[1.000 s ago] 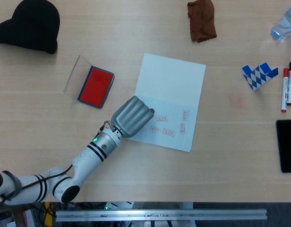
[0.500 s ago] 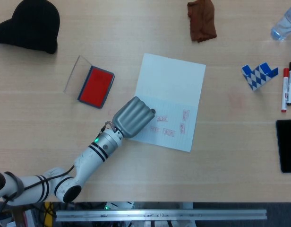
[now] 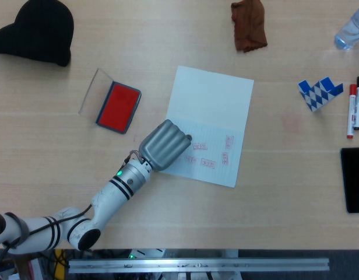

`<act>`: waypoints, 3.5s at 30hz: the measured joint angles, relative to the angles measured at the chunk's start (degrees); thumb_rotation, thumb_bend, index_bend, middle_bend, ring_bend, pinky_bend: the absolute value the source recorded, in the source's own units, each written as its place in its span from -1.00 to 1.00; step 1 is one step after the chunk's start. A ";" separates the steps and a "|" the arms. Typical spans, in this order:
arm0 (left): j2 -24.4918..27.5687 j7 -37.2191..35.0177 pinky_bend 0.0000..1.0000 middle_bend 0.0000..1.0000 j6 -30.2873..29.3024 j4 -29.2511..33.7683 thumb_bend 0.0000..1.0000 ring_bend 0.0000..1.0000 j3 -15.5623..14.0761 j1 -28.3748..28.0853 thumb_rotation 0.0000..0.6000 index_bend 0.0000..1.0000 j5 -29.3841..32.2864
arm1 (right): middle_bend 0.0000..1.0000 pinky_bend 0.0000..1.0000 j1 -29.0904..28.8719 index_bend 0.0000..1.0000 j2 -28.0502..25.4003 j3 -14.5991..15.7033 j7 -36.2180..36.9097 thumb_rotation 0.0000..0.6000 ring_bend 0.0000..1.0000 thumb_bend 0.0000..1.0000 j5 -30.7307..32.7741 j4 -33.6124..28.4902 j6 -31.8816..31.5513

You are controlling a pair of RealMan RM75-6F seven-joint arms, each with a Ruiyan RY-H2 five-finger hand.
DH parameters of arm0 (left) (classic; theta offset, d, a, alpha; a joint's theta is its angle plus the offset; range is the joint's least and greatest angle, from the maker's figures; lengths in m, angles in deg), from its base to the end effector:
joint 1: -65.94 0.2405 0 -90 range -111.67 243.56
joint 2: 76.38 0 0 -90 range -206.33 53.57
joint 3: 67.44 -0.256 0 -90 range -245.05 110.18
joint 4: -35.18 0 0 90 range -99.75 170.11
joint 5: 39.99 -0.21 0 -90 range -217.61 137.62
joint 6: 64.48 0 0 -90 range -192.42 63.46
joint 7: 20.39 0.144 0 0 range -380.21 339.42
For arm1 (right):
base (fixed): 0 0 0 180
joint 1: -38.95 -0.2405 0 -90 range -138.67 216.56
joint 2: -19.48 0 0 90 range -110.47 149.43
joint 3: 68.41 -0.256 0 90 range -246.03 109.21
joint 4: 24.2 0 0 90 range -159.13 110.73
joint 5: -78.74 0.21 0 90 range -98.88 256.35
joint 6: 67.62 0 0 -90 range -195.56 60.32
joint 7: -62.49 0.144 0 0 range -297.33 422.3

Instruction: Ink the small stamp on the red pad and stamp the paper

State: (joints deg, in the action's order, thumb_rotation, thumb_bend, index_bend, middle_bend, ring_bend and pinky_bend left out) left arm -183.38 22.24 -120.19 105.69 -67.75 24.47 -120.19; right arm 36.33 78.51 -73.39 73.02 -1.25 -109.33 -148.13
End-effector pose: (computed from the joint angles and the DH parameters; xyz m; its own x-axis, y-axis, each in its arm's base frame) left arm -0.1313 0.2705 -0.1249 0.8154 -0.0190 0.5786 0.4039 -0.6974 -0.5920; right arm -0.3620 -0.1761 0.2084 0.4043 -0.0235 0.9143 -0.9027 0.1502 0.4031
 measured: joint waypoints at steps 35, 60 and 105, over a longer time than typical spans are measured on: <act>2.72 0.61 1.00 0.99 -1.68 1.95 -0.32 1.00 4.68 -1.88 1.00 0.33 1.57 | -0.38 -0.22 0.29 -0.55 0.18 -0.15 0.43 1.00 -0.37 -0.47 -0.06 0.24 -0.44; -3.37 -1.68 1.00 0.99 -2.90 -7.95 -0.32 1.00 3.63 -2.35 1.00 0.33 -1.81 | -0.38 -0.22 0.55 -0.55 -0.44 -0.20 -0.44 1.00 -0.37 -0.47 0.50 -0.41 -0.25; -5.23 0.27 1.00 0.99 -1.07 -9.62 -0.32 0.99 3.86 -2.21 1.00 0.33 -1.32 | -0.38 -0.22 1.05 -0.55 -0.25 -0.30 0.52 1.00 -0.37 -0.47 0.80 0.56 -0.42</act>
State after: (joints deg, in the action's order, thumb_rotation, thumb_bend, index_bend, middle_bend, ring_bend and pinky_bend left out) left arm -188.61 22.51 -121.26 96.07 -63.90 22.26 -121.50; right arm 37.38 78.26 -73.69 73.55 -0.44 -108.77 -148.56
